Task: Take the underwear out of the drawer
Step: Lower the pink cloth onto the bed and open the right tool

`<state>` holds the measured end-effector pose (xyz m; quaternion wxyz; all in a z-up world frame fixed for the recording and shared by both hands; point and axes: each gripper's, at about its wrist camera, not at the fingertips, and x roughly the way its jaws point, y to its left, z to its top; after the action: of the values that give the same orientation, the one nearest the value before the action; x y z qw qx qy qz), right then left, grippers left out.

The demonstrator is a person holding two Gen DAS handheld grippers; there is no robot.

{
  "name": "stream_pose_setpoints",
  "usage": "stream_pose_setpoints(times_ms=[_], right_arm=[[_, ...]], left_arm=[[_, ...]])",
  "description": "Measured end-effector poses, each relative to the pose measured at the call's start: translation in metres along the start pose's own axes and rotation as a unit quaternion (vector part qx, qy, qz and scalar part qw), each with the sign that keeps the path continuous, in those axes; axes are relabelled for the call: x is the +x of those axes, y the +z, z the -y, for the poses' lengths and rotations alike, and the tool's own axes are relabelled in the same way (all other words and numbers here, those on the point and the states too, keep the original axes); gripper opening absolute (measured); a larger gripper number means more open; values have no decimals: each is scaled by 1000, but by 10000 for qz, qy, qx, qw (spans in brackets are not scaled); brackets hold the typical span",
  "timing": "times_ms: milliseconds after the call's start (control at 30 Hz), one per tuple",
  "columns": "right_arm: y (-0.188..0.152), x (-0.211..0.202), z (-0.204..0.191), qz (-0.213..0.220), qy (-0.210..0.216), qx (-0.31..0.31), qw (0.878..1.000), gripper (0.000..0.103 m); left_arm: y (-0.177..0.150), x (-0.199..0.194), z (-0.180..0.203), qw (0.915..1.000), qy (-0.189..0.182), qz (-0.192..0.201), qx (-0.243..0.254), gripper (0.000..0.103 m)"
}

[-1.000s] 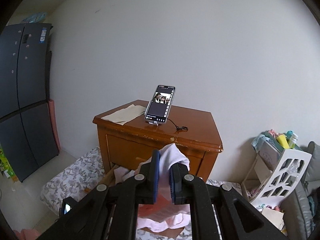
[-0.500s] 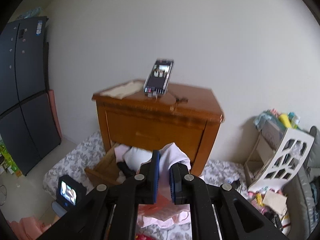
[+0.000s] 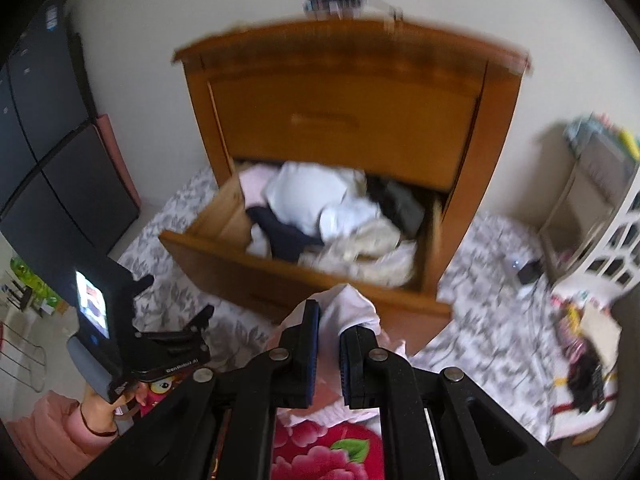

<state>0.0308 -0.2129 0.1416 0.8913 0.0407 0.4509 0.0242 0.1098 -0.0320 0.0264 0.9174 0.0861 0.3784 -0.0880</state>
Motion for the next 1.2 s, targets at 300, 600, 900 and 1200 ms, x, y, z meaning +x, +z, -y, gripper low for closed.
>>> stream_pose_setpoints(times_ms=[300, 600, 900, 1200], right_arm=[[-7, 49, -10, -419, -11, -70, 9991, 10], [-19, 94, -22, -1019, 11, -212, 9946, 11], [-31, 134, -19, -1318, -146, -192, 9910, 11], [-35, 151, -12, -1474, -185, -67, 9889, 11]], left_arm=[[1, 1, 1, 10000, 10, -19, 14, 103], [1, 2, 1, 10000, 2, -40, 26, 103], [0, 4, 2, 10000, -15, -87, 46, 103], [1, 5, 2, 9999, -18, -103, 52, 103]])
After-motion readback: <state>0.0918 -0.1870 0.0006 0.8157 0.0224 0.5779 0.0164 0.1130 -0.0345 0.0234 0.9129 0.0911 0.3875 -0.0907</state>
